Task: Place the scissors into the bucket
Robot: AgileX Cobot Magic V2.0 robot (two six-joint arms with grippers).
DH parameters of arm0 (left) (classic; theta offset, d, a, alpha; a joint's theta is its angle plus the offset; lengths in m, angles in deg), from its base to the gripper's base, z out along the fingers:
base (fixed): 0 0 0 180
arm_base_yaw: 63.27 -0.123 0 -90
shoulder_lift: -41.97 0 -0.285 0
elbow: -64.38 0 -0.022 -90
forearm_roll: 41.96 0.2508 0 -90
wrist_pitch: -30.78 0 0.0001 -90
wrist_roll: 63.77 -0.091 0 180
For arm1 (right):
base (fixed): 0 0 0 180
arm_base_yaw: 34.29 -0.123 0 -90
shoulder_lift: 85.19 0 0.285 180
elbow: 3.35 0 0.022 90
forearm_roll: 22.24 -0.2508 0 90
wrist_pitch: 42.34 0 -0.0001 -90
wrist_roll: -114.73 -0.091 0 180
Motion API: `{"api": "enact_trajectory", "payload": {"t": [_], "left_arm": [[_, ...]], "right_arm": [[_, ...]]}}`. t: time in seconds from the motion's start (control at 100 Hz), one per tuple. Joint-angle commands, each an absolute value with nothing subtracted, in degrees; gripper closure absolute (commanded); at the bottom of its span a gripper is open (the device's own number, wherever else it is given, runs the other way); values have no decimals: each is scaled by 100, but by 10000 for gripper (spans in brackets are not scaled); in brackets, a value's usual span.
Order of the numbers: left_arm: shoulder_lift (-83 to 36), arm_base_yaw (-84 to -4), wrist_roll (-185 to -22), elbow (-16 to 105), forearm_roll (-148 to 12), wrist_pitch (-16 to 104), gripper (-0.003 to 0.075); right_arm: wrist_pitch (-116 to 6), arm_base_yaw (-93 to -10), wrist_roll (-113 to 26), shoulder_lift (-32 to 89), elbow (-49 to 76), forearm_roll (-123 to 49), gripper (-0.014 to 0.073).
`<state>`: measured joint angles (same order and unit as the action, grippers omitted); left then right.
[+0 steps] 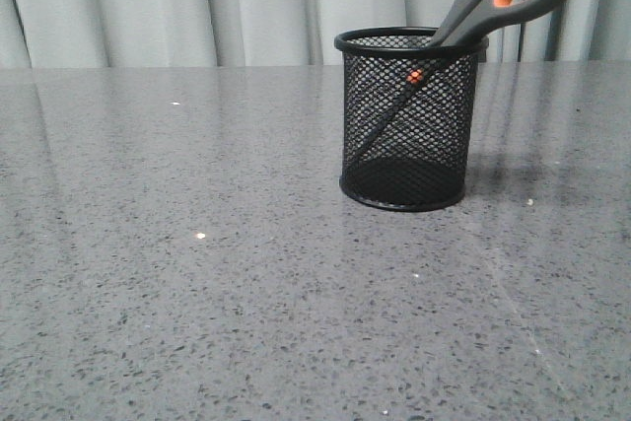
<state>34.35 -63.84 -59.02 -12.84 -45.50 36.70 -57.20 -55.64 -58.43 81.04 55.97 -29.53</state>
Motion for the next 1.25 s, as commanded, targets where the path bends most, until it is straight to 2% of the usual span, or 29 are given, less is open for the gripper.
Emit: {"api": "enact_trajectory", "payload": {"t": [0.0, 0.15, 0.36, 0.41, 0.47, 0.6, 1.24], "left_arm": [[3595, -6396, -5837, -1516, -4609, 3265, 740], [3595, -6396, -5837, -1516, -4609, 3265, 740], [3595, -6396, -5837, -1516, -4609, 3265, 740], [3595, -6396, -5837, -1516, -4609, 3265, 740], [3595, -6396, -5837, -1516, -4609, 3268, 740], [3582, -6396, -5837, -1516, -4609, 3268, 740], [3582, -6396, -5837, -1516, -4609, 3268, 740]], "right_arm": [[-4945, -5486, -5836, 8057, 5686, -2671, 659], [-3878, -4888, -5836, 8057, 6452, -2680, 659], [-3757, -4035, -5836, 8383, 7325, -2669, 659], [-3790, -3997, -5836, 8597, 7516, -2669, 659], [-4369, -3942, -5836, 8907, 7501, -2647, 659], [-4672, -3838, -5836, 8894, 7501, -2550, 659], [-4672, -3839, -5836, 8894, 7501, -2479, 659]]}}
